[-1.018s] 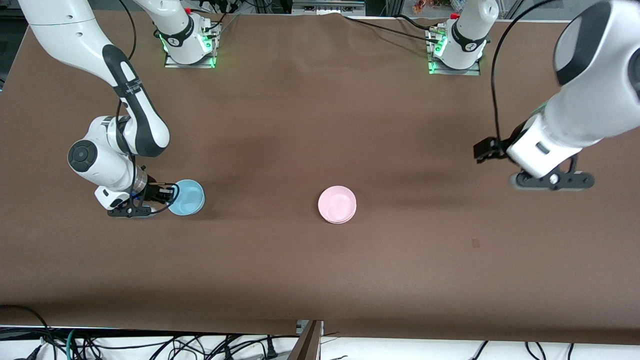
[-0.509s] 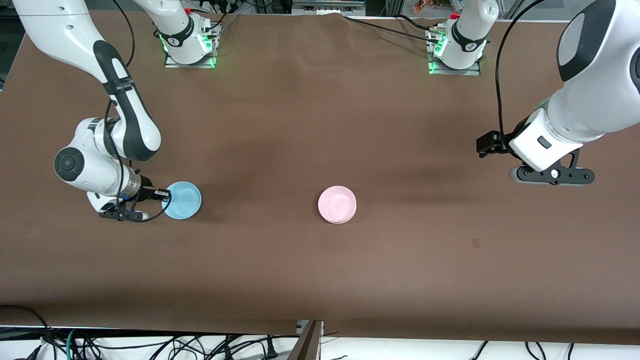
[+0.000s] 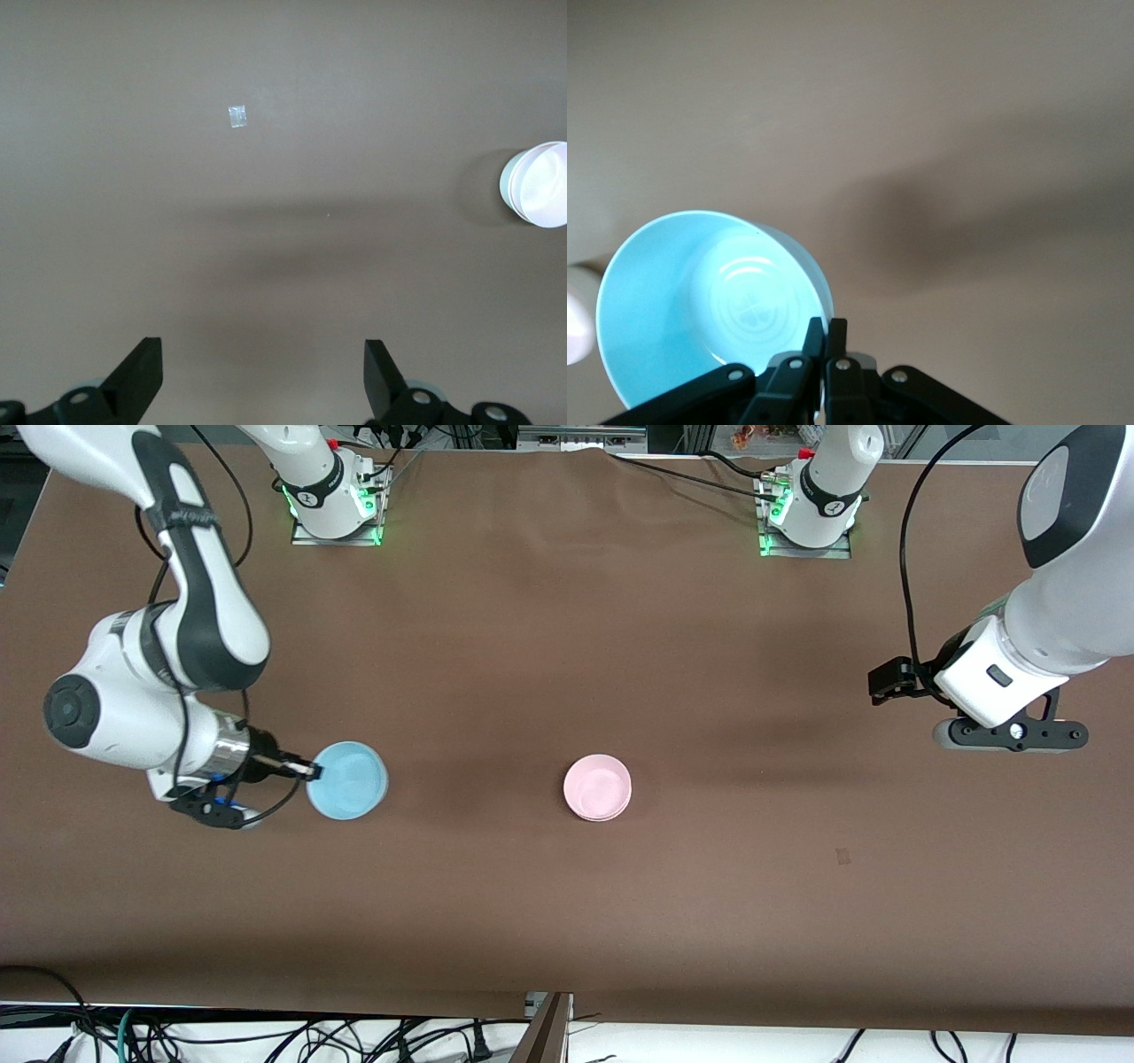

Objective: Stack pink and blue bowls on white bowl
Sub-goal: 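Carry the light blue bowl with the right gripper onto the pink bowl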

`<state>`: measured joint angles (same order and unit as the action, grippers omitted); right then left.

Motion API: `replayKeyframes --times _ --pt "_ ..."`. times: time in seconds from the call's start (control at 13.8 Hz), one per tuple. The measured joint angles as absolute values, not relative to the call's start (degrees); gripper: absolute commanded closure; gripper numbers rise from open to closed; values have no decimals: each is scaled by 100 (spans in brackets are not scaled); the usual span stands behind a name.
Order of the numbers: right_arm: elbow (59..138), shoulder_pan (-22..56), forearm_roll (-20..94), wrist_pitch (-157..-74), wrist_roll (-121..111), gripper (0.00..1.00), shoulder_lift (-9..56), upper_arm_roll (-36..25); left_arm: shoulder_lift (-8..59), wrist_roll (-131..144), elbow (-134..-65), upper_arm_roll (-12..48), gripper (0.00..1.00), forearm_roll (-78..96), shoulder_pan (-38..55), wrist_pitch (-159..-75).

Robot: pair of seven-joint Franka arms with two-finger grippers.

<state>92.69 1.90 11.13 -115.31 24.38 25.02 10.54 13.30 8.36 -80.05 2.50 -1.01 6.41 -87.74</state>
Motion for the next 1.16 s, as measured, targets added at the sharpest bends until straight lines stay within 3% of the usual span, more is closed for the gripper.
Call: replayKeyframes --times 0.29,0.44,0.8,1.16 --pt "9156 531 1115 -11690 3647 100 2519 1579 591 781 -8950 604 0 229 -205 -9227" --pt "9155 1043 1115 -12241 4252 100 2633 1602 434 399 -9082 723 0 209 -530 -9327" --pt "9136 2315 664 -13605 5788 100 3283 1588 -111 121 -9564 880 0 -502 -158 -9545" --pt "8681 2826 -473 -13912 6754 100 4094 1511 -217 75 -9834 600 0 -356 -218 -9670"
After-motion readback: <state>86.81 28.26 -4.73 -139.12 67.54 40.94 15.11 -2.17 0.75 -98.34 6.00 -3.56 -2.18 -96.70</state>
